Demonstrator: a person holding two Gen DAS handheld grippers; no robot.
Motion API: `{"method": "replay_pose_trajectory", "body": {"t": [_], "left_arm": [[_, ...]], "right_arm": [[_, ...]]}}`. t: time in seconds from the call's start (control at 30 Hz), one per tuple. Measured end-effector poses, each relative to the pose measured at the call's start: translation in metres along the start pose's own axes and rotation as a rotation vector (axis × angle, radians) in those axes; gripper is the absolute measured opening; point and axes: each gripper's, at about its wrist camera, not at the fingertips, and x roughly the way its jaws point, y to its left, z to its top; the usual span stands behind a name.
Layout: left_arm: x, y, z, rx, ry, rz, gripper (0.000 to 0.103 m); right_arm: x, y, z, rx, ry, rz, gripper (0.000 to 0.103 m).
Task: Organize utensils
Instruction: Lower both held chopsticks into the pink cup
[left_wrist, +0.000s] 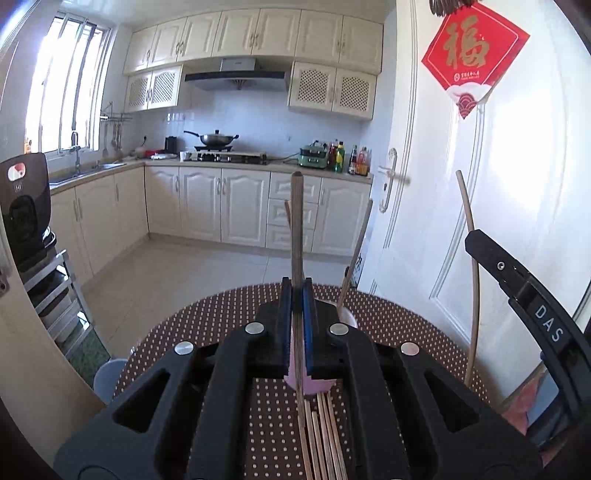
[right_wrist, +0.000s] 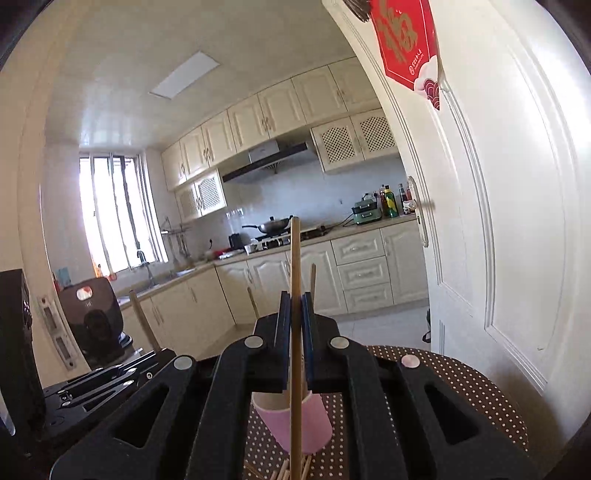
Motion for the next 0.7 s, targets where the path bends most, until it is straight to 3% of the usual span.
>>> {"method": "replay_pose_trajectory", "body": {"t": [0.7], "left_arm": [[-0.003,-0.008,0.06,0.029,-0.157,-0.025,0.006]], "right_arm": [[0.036,-0.001,0.02,0.031,-0.234,0.029,0.005]]}}
